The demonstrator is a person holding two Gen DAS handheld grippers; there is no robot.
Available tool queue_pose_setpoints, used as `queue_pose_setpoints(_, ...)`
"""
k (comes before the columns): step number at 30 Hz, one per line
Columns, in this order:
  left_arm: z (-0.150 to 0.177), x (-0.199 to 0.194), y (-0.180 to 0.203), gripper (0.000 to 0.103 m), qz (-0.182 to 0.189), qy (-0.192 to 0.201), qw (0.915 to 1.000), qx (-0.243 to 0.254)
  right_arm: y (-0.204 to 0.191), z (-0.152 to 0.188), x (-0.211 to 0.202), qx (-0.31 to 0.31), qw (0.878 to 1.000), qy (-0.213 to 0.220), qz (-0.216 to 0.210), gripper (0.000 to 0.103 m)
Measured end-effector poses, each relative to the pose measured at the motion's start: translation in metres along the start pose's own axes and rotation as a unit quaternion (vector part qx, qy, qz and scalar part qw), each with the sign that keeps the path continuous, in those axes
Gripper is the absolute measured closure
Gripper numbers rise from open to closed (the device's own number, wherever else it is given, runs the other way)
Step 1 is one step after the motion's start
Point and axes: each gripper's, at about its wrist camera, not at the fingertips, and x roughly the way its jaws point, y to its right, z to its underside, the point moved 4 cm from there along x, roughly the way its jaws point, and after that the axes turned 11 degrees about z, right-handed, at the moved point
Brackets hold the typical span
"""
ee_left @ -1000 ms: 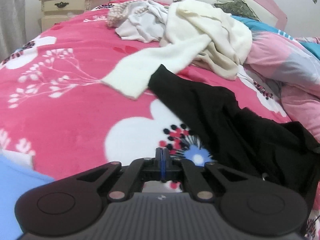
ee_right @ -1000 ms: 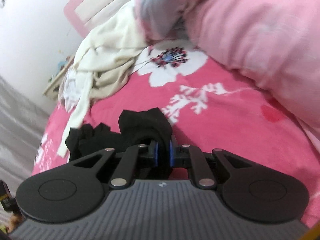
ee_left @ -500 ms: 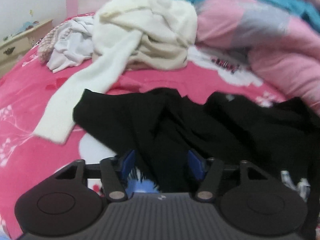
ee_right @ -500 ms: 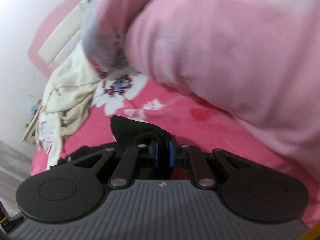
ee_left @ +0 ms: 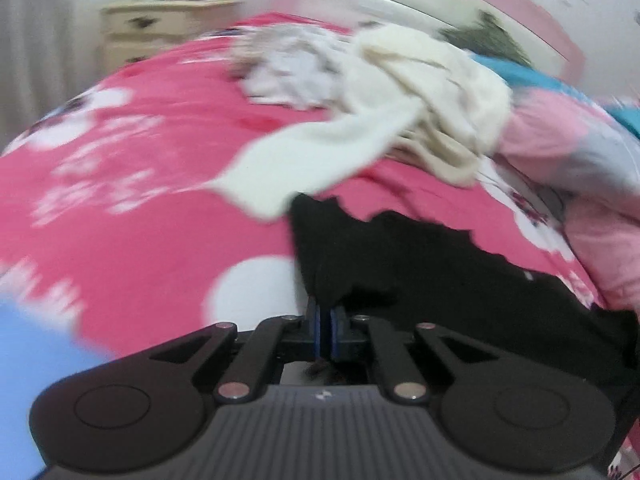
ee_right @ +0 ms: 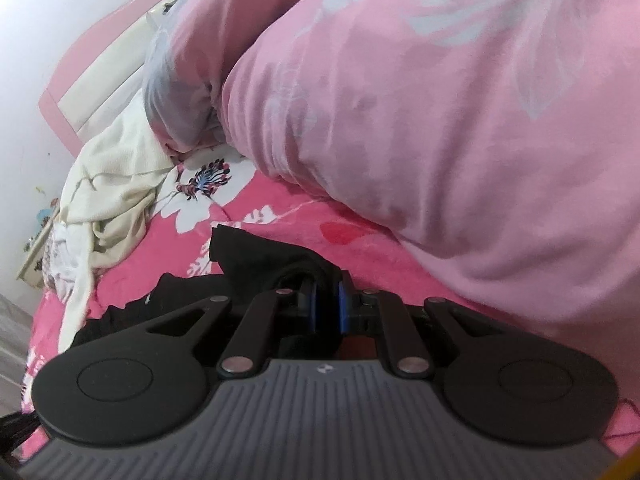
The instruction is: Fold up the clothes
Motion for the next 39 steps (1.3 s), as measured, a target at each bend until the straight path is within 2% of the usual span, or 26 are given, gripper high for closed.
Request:
queue_pose_setpoints(4,0.021,-0.019,-0.029,0.099,-0.034,-0.027,0.9988,-0.023,-0.002,0.003,0.005,-0.001,1.0,-0.008,0.001,0.095)
queue_pose_setpoints(6,0.033,-0.021,-0.034,0.097,-0.047,-0.056,0.9973,-0.011,-0.001,0.007,0.01,-0.002,1.0,-0.016,0.009,0.094)
queue_pose_setpoints(7,0.038,-0.023,-0.034,0.095,-0.039,-0.066,0.9971,0.0,0.0,0.01,0.013,-0.003,1.0,-0.026,0.012,0.094)
queue_pose_setpoints(10,0.045,-0.033,-0.028,0.081,-0.021,-0.081,0.9955,0.045,0.003,0.016,0.022,-0.015,0.998,-0.062,0.019,0.091)
queue_pose_setpoints(12,0.046,-0.045,-0.027,0.074,-0.014,-0.078,0.9936,0.081,0.003,0.02,0.025,-0.037,0.996,-0.08,0.022,0.09)
queue_pose_setpoints(14,0.042,-0.055,-0.029,0.07,-0.012,-0.077,0.992,0.099,0.002,0.023,0.022,-0.072,0.994,-0.077,0.025,0.086)
queue_pose_setpoints(17,0.028,-0.07,-0.034,0.065,-0.021,-0.05,0.9936,0.098,0.001,0.024,0.014,-0.119,0.989,-0.068,0.047,0.068)
queue_pose_setpoints(18,0.023,-0.074,-0.033,0.063,-0.021,-0.04,0.9939,0.101,0.003,0.024,0.01,-0.134,0.987,-0.062,0.058,0.054)
queue_pose_setpoints(19,0.018,-0.077,-0.033,0.06,-0.021,-0.029,0.994,0.103,0.004,0.025,0.006,-0.148,0.985,-0.056,0.069,0.047)
queue_pose_setpoints(21,0.01,-0.076,-0.024,0.058,-0.013,-0.021,0.992,0.124,0.007,0.027,-0.001,-0.178,0.979,-0.047,0.083,0.046)
queue_pose_setpoints(25,-0.005,-0.052,0.0,0.056,0.024,-0.034,0.9836,0.175,0.003,0.032,-0.025,-0.261,0.96,-0.011,0.099,0.046)
queue_pose_setpoints(28,-0.016,-0.024,0.02,0.054,0.064,-0.049,0.9756,0.204,-0.008,0.029,-0.056,-0.313,0.945,0.057,0.073,0.046)
queue_pose_setpoints(29,-0.018,-0.012,0.027,0.051,0.08,-0.06,0.9708,0.218,-0.014,0.026,-0.064,-0.325,0.941,0.074,0.056,0.046)
queue_pose_setpoints(31,-0.021,0.013,0.042,0.046,0.107,-0.085,0.9582,0.252,-0.033,0.02,-0.069,-0.351,0.933,0.082,0.008,0.044)
queue_pose_setpoints(33,-0.023,0.037,0.056,0.044,0.123,-0.1,0.9446,0.288,-0.057,0.014,-0.056,-0.379,0.923,0.055,-0.043,0.044)
queue_pose_setpoints(35,-0.025,0.059,0.067,0.034,0.123,-0.104,0.9328,0.323,-0.085,0.01,-0.036,-0.414,0.904,0.004,-0.106,0.03)
queue_pose_setpoints(36,-0.025,0.068,0.07,0.034,0.12,-0.1,0.9299,0.333,-0.097,0.01,-0.024,-0.432,0.892,-0.021,-0.131,0.02)
queue_pose_setpoints(37,-0.027,0.076,0.071,0.034,0.12,-0.098,0.9299,0.334,-0.108,0.011,-0.013,-0.451,0.88,-0.04,-0.147,0.016)
queue_pose_setpoints(39,-0.03,0.09,0.072,0.034,0.128,-0.096,0.9306,0.329,-0.127,0.011,0.011,-0.489,0.856,-0.051,-0.159,0.016)
